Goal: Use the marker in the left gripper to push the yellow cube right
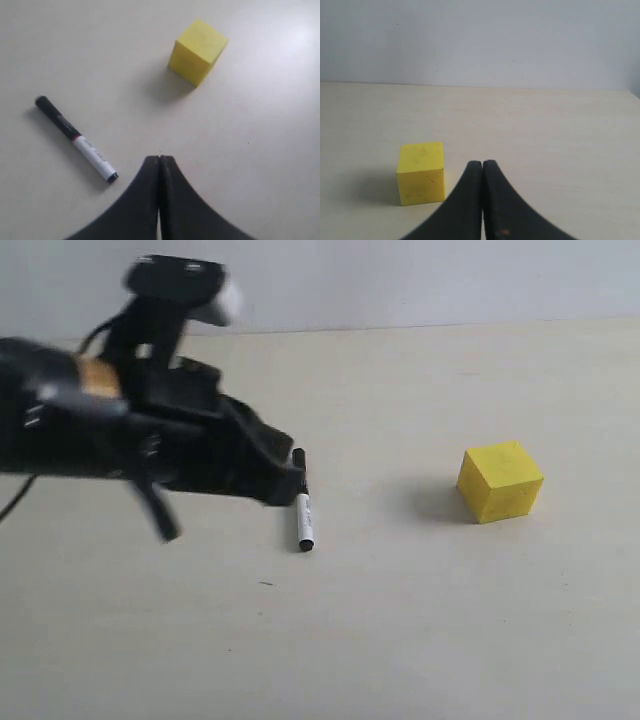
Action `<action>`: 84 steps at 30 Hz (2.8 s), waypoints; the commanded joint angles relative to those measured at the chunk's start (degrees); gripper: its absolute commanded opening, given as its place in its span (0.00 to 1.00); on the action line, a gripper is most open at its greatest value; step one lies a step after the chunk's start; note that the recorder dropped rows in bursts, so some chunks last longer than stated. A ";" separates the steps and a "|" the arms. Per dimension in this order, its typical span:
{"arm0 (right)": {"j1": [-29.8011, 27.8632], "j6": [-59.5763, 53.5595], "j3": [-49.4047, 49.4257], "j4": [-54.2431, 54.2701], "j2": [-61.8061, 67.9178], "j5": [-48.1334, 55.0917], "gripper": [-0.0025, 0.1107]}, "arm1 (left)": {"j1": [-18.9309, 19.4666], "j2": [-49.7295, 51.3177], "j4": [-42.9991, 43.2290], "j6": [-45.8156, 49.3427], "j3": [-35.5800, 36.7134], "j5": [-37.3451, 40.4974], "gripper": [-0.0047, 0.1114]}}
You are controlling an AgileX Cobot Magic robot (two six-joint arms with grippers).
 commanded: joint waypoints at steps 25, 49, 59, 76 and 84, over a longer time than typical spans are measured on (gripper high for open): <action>-0.29 -0.08 0.26 -0.10 -0.38 -0.44 0.02 | 0.07 -69.81 0.75 -0.01 28.64 -5.37 0.04; -0.29 -0.08 0.26 -0.10 -0.38 -0.44 0.02 | 26.86 -74.90 0.75 -0.01 28.64 -4.60 0.04; -0.29 -0.08 0.26 -0.10 -0.38 -0.44 0.02 | 28.24 -74.90 1.87 1.45 28.88 -1.64 0.04; -0.29 -0.08 0.26 -0.10 -0.38 -0.44 0.02 | 37.08 -74.90 11.05 2.33 43.99 0.72 0.04; -0.29 -0.08 0.26 -0.10 -0.38 -0.44 0.02 | 38.18 -74.90 10.45 2.33 45.08 7.88 0.04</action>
